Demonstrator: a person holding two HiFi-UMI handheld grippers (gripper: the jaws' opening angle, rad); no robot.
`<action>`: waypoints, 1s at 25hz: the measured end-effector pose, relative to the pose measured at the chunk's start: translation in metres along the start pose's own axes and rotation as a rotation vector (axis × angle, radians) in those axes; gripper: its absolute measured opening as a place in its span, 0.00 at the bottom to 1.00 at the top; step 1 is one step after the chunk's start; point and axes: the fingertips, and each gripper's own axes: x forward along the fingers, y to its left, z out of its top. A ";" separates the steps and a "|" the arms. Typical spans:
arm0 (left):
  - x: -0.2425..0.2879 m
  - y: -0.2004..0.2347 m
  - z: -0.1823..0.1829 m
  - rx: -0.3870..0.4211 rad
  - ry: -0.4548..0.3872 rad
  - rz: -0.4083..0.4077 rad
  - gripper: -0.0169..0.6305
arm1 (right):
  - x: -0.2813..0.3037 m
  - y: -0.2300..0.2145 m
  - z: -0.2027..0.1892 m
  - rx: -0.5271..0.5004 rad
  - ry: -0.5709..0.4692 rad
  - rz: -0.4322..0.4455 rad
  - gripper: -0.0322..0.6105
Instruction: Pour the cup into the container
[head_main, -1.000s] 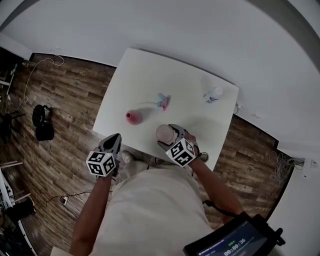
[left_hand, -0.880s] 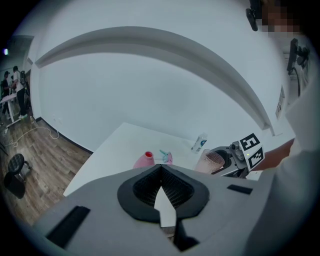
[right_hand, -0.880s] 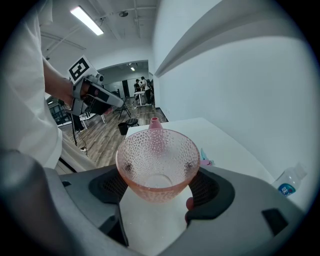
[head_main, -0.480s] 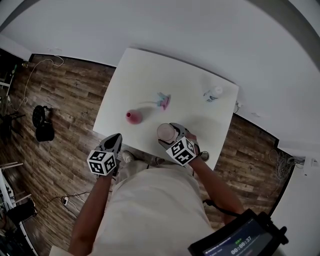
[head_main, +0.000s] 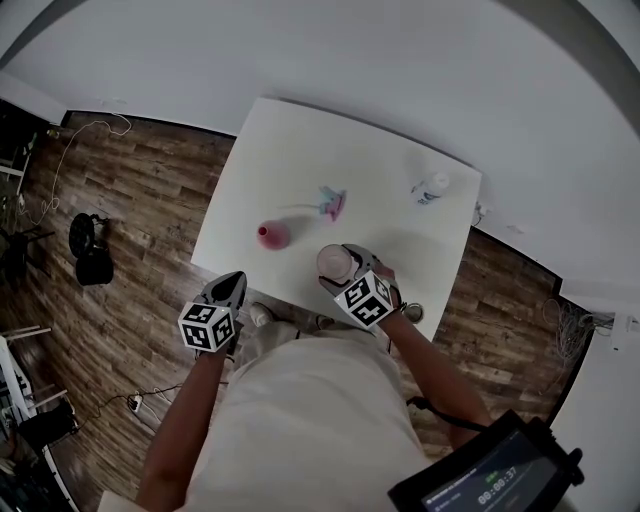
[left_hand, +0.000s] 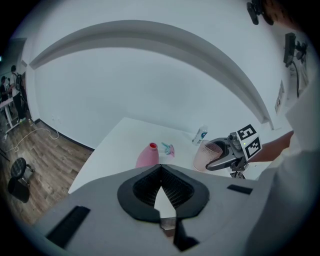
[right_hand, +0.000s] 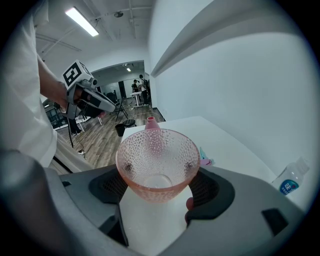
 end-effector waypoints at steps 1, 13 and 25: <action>0.000 0.000 -0.001 0.002 0.003 -0.001 0.04 | 0.001 0.000 0.000 -0.001 0.001 -0.001 0.62; 0.003 0.000 -0.019 0.022 0.052 -0.011 0.04 | 0.013 0.002 -0.023 -0.006 0.039 0.002 0.62; -0.001 -0.001 -0.033 0.028 0.084 -0.008 0.04 | 0.030 0.000 -0.048 -0.033 0.075 0.002 0.62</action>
